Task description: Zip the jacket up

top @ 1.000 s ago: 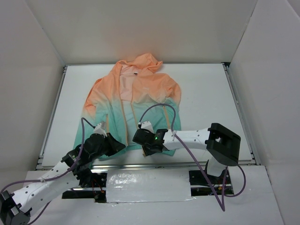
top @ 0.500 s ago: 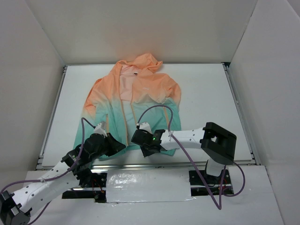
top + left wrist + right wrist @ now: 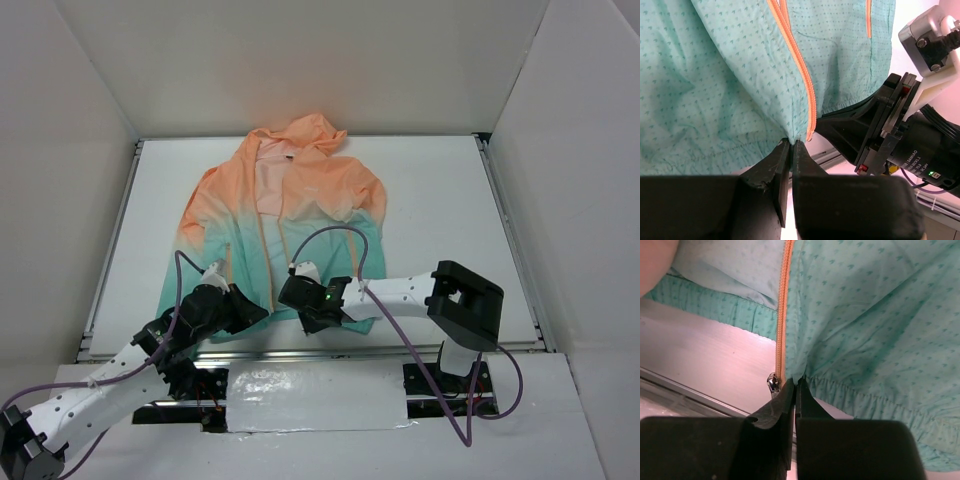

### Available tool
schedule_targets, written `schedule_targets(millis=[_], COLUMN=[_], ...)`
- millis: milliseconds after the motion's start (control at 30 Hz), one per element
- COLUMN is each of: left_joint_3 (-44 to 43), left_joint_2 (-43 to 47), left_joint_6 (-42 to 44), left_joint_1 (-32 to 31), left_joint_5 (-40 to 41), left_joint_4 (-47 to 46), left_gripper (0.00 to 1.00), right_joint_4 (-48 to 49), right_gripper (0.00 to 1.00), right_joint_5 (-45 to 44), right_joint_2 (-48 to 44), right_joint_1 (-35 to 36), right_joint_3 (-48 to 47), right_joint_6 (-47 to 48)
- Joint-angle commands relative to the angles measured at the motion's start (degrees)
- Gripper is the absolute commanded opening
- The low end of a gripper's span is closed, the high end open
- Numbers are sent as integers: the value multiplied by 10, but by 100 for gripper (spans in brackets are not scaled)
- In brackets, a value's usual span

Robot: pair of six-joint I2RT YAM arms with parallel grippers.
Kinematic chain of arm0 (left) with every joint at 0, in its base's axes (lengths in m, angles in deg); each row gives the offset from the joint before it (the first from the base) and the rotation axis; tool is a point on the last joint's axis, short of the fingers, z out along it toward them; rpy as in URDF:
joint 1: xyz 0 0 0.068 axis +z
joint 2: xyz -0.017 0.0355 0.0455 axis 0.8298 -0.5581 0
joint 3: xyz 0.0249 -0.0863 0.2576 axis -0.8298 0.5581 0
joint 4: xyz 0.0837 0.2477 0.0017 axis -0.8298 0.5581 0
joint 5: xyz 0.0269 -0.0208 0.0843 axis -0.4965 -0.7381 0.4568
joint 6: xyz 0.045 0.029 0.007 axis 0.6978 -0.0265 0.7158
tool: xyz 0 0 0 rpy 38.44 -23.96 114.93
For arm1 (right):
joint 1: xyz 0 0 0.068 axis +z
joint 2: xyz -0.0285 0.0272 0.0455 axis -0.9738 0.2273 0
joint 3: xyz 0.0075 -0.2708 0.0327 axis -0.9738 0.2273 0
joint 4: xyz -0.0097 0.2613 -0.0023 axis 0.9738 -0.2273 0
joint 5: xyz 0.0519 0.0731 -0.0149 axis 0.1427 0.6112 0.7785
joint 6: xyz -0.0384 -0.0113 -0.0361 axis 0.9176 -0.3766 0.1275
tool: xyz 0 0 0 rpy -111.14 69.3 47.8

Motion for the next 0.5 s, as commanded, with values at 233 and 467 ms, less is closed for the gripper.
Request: schedule_targets(millis=[233, 467], left_joint_3=[-29, -27], left_joint_2=[-21, -26], left_joint_6=[9, 14], left_joint_1=[3, 4], left_joint_5=[-15, -17], left_joint_4=[-109, -234], left_gripper=[0, 0], right_joint_4=[198, 483], right_gripper=[0, 0], right_joint_5=[1, 49], right_joint_2=[-193, -303], right_joint_1=[-11, -57], right_joint_3=[112, 281], right_joint_6=[-59, -87])
